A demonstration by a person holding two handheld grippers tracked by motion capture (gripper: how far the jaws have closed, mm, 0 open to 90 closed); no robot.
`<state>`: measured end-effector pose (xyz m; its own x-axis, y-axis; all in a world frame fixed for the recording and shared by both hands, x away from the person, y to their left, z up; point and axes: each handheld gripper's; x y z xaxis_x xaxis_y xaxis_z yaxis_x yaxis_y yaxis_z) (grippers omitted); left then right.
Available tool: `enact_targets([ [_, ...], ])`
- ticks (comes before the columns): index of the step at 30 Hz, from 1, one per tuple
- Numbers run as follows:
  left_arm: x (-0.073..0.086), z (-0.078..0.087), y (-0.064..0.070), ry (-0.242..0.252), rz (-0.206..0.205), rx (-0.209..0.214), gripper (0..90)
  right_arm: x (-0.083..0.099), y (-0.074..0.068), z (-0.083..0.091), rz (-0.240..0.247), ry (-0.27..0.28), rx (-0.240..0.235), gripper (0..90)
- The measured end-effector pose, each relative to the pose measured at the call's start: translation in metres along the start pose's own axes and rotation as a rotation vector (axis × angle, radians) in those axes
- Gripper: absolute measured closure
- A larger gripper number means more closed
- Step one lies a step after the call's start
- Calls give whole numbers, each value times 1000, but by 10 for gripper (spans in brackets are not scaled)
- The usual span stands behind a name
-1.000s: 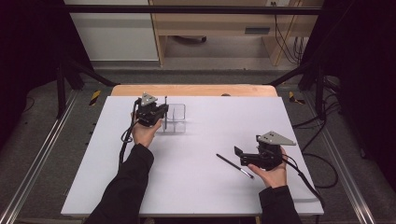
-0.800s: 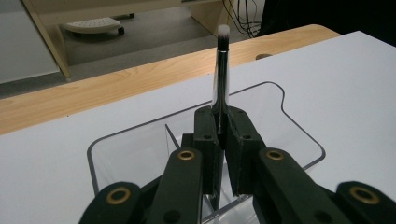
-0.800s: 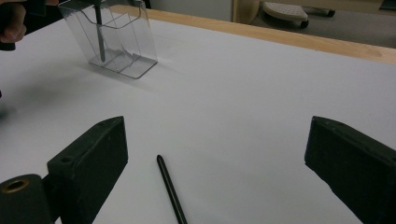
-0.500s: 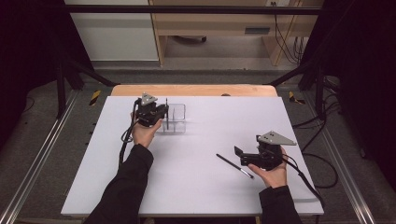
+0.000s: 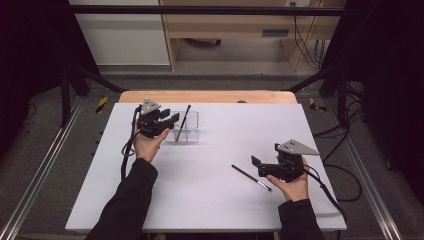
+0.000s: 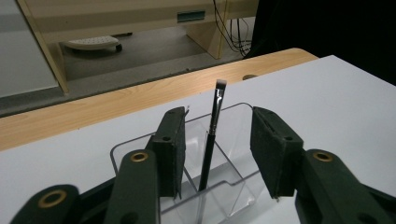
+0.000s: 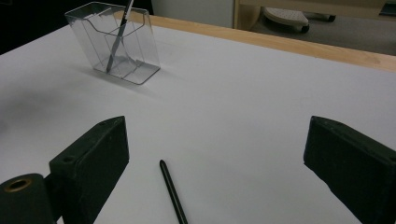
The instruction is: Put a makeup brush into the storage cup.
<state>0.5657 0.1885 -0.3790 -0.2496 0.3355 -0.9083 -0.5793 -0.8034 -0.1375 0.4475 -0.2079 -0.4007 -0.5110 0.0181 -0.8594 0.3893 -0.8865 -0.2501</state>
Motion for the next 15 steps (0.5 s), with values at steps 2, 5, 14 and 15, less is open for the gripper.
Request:
enact_targets([
  [2, 0, 5, 2, 3, 1, 10, 507, -1, 0, 0, 2, 0, -2, 74],
  [5, 2, 14, 4, 12, 3, 22, 480, -1, -1, 0, 6, -7, -5, 74],
  [14, 12, 36, 13, 27, 0, 49, 370, -3, -2, 1, 19, -17, -3, 78],
  [15, 14, 38, 14, 30, -5, 48, 355, -4, -3, 2, 23, -17, -2, 78],
])
Point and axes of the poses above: each handheld gripper's, and its own axes: z roughly backward along the jaws, x roughly out of its underside, y roughly to its right, and after that the axes turned 12 degrees about -z, right-handed
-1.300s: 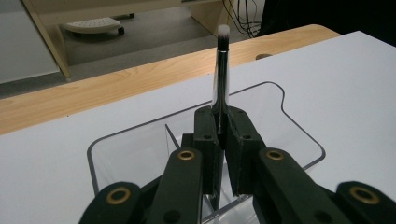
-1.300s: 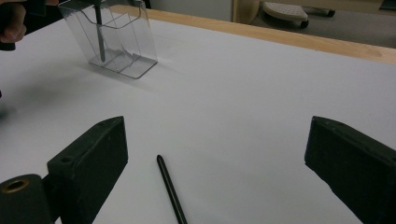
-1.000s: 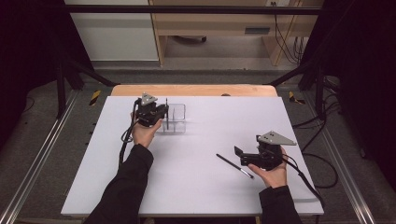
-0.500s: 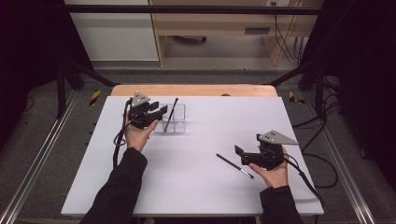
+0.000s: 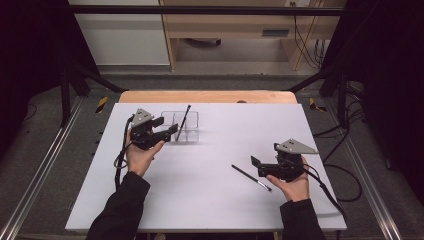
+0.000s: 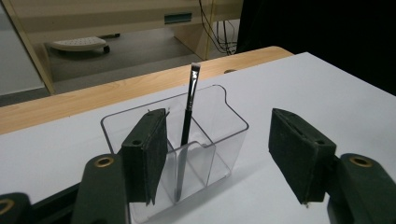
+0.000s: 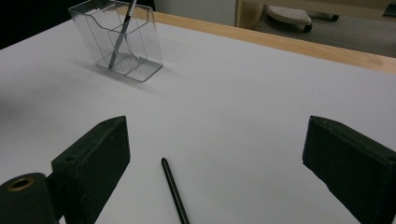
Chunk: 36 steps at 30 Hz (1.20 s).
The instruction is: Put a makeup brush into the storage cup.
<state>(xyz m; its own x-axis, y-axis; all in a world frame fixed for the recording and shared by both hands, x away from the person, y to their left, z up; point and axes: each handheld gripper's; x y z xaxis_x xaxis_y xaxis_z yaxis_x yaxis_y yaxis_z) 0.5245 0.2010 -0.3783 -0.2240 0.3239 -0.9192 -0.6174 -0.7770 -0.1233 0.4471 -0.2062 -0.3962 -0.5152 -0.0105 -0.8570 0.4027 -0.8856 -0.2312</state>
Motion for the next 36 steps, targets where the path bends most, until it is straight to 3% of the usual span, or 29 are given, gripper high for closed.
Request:
enact_targets([
  [18, 26, 36, 8, -17, -18, 3, 198, -1, 1, 2, 25, -51, 5, 90],
  [28, 39, 54, 10, -29, -24, -1, 169, 0, 0, -1, 36, -86, 4, 88],
  [36, 56, 58, 15, -51, -23, 5, 158, 4, -3, -7, 55, -136, 3, 84],
])
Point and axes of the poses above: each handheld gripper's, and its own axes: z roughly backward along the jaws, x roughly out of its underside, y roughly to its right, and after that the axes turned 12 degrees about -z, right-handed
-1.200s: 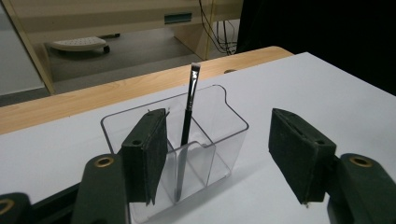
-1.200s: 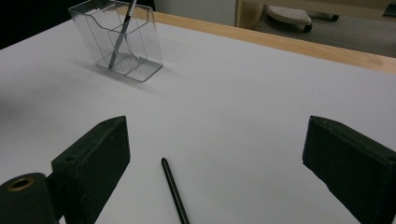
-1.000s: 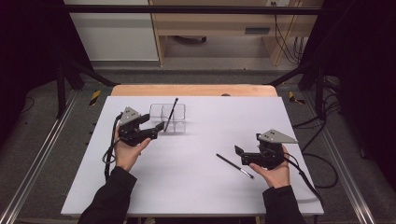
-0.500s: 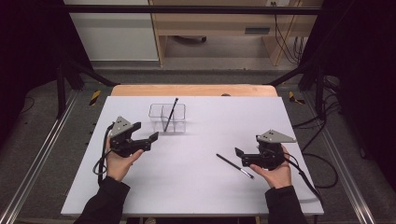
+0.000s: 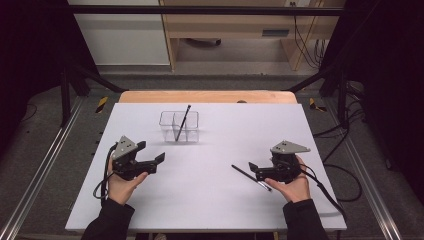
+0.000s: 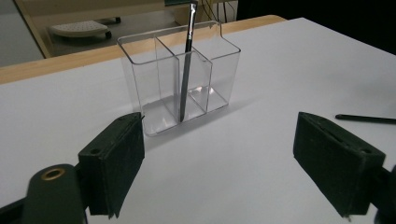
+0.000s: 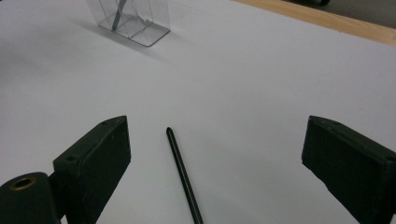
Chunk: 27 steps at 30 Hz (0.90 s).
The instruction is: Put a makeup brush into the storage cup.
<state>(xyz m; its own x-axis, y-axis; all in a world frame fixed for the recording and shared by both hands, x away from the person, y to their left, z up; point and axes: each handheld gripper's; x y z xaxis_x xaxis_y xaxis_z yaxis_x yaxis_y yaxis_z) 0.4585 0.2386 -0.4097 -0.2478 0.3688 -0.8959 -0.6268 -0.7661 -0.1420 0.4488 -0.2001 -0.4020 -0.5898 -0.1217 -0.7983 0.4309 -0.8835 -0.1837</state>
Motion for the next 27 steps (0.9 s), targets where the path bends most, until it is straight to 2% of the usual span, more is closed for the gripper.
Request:
enact_targets([
  [4, 7, 1, 3, -23, -12, 1, 155, 0, -1, -2, 9, -26, 5, 84],
  [10, 13, 4, 7, -29, -10, 10, 153, 3, -3, -8, 26, -68, 4, 89],
  [19, 23, 7, 12, -57, -21, 18, 149, 3, -4, -17, 35, -104, 7, 102],
  [27, 25, 7, 12, -64, -30, 17, 146, 2, -6, -26, 75, -183, 37, 124],
])
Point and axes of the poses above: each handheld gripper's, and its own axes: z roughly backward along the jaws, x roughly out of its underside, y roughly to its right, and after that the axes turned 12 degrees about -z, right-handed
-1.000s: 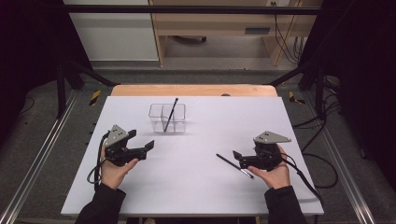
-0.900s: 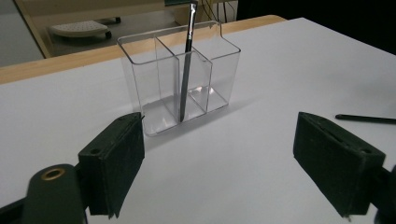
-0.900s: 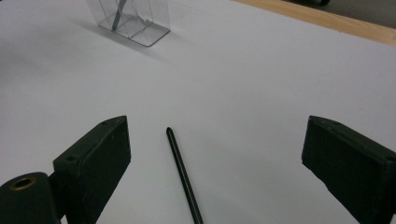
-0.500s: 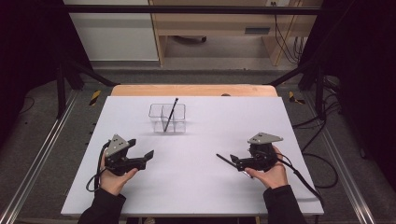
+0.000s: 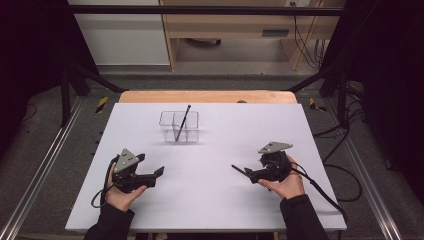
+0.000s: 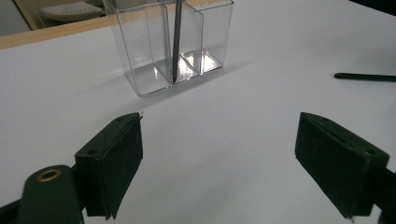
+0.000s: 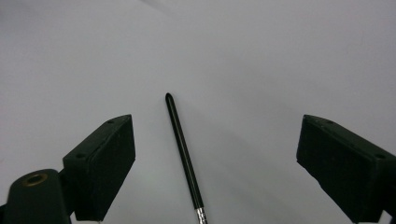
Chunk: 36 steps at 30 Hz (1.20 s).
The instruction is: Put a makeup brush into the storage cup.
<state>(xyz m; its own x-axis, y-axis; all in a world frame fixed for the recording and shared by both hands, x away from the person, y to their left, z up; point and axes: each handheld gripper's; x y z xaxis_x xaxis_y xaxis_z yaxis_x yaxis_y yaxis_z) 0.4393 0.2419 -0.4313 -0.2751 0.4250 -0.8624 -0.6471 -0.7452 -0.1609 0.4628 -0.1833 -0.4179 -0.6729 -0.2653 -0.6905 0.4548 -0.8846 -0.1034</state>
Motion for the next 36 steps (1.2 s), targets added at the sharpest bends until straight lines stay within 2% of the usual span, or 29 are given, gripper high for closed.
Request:
enact_targets([
  [7, 1, -1, 0, -9, -4, 1, 146, 1, -3, -13, 36, -76, 21, 140],
  [20, 2, -4, 1, -27, -14, 3, 147, 0, -6, -33, 68, -172, 31, 203],
  [30, 3, -5, 1, -33, -15, 8, 152, 2, -6, -40, 86, -238, 35, 310],
  [36, 3, -6, 2, -41, -20, 13, 155, 3, -6, -45, 97, -277, 23, 422],
])
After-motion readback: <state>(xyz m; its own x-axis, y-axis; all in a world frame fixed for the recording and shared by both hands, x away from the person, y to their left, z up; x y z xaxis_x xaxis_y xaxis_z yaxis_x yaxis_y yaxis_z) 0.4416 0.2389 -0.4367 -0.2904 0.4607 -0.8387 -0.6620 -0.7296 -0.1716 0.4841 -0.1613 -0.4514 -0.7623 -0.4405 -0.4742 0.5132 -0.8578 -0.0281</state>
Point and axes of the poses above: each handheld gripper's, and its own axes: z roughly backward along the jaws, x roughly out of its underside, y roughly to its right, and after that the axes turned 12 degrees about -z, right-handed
